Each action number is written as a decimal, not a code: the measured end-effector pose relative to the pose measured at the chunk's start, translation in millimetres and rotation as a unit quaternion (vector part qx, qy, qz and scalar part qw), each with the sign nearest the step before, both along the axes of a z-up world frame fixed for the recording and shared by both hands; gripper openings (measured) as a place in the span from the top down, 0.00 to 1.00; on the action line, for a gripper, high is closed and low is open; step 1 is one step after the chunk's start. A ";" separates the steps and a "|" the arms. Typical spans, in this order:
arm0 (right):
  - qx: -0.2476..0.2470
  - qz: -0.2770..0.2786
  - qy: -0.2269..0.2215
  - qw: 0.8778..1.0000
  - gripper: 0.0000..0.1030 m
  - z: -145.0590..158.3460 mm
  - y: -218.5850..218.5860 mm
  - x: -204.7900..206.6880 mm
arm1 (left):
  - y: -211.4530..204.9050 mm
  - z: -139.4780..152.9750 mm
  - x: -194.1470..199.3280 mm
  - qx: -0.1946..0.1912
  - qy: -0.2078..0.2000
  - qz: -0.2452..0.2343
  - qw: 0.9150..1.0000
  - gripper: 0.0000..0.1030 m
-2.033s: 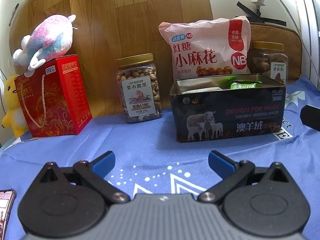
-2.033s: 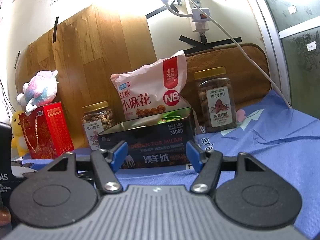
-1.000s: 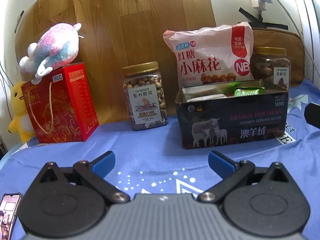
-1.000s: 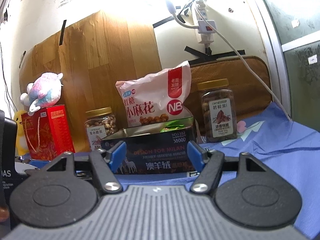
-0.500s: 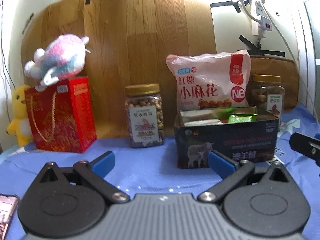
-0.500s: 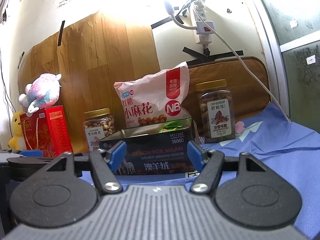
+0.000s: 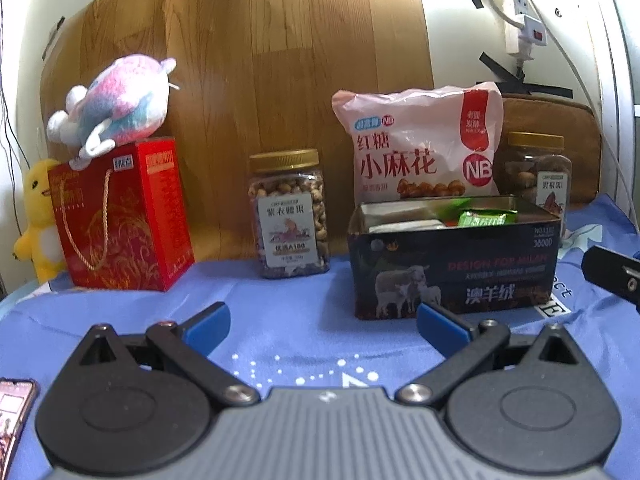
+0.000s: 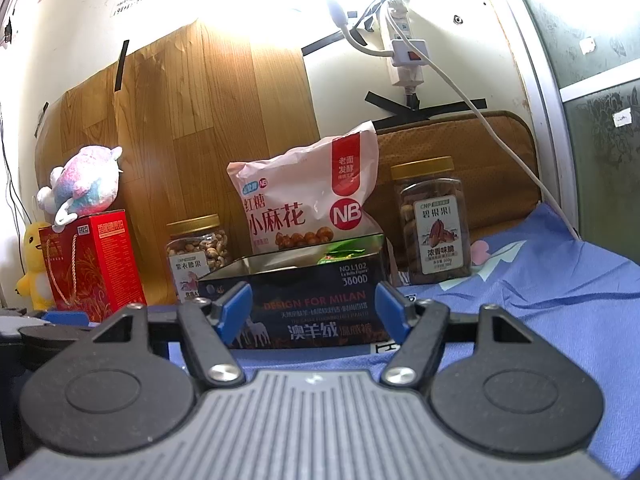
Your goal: Organize snacks
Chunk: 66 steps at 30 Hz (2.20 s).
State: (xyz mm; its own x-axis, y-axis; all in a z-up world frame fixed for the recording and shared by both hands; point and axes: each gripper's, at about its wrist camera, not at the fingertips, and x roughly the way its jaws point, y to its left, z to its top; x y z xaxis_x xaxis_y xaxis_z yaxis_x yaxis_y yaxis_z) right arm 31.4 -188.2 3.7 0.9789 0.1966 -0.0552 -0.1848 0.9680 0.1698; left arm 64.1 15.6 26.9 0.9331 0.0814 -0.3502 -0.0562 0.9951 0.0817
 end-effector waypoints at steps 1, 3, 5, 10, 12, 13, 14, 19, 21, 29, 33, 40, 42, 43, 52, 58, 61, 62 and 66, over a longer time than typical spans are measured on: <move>0.000 0.000 0.000 1.000 0.31 0.1 -0.2 -0.2 | -0.1 -0.9 0.7 0.000 0.004 -0.001 1.000 0.00; 0.000 0.000 0.000 1.000 0.31 0.2 -0.2 -0.1 | -1.3 -2.6 1.8 0.002 0.011 -0.006 1.000 0.00; 0.000 0.000 0.000 1.000 0.31 -0.2 -0.2 0.1 | -3.3 -4.9 3.2 0.005 0.019 -0.013 1.000 0.00; 0.000 0.000 0.000 1.000 0.30 -0.3 -0.4 0.3 | -7.3 -7.7 4.3 0.012 0.029 -0.024 0.999 0.00; 0.000 0.000 0.000 1.000 0.30 -0.3 -0.4 0.4 | -7.3 -7.7 4.3 0.012 0.030 -0.024 0.999 0.00; 0.000 0.000 0.000 1.000 0.30 -0.3 -0.4 0.4 | -7.1 -7.6 4.3 0.012 0.030 -0.024 0.999 0.00; 0.000 0.000 0.000 1.000 0.30 -0.5 -0.2 0.4 | -7.1 -7.6 4.3 0.012 0.030 -0.023 0.999 0.00; 0.000 0.000 0.000 1.000 0.29 -0.6 -0.3 0.6 | -7.9 -7.2 4.3 0.017 0.030 -0.017 0.999 0.00; 0.000 0.000 0.000 1.000 0.28 -0.5 -0.4 0.5 | -7.4 -7.2 5.8 0.016 0.044 -0.021 0.999 0.00; 0.000 0.000 0.000 1.000 0.28 -0.6 -0.3 0.5 | -9.0 -10.1 7.2 0.020 0.057 -0.026 0.998 0.00; 0.001 0.000 0.002 1.000 0.28 -1.4 -0.3 0.7 | -9.7 -9.4 7.2 0.021 0.060 -0.028 0.998 0.00; 0.001 0.000 0.003 1.000 0.28 -1.1 -0.4 0.9 | -11.0 -8.9 7.3 0.024 0.061 -0.030 0.997 0.00; 0.001 0.000 0.002 1.000 0.28 -1.3 -0.3 1.0 | -11.2 -9.1 7.8 0.025 0.064 -0.031 0.997 0.00; 0.001 0.000 0.002 1.000 0.28 -1.2 -0.5 1.2 | -11.2 -9.1 7.8 0.025 0.064 -0.031 0.997 0.00; 0.001 0.001 0.002 1.000 0.28 -1.6 -1.2 1.5 | -11.9 -9.4 7.5 0.026 0.065 -0.031 0.997 0.00; 0.003 0.000 0.002 1.000 0.27 -2.3 -1.5 1.4 | -12.8 -9.9 7.2 0.029 0.066 -0.033 0.997 0.00; 0.002 0.000 0.002 1.000 0.28 -2.0 -1.4 1.3 | -13.1 -9.8 6.8 0.029 0.065 -0.033 0.997 0.00; 0.002 -0.001 0.002 1.000 0.28 -2.1 -1.4 1.3 | -12.8 -9.5 6.9 0.029 0.065 -0.034 0.997 0.00; 0.002 -0.001 0.002 1.000 0.27 -2.1 -1.5 1.3 | -12.9 -9.2 7.1 0.030 0.065 -0.035 0.997 0.00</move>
State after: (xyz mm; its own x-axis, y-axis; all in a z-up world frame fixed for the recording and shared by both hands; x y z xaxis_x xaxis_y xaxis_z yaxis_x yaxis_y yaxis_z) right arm 32.7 -189.7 1.6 0.9790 0.1954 -0.0584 -0.1826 0.9675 0.1748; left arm 71.2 2.6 17.6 0.8842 0.0432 -0.4652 0.0274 0.9892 0.1438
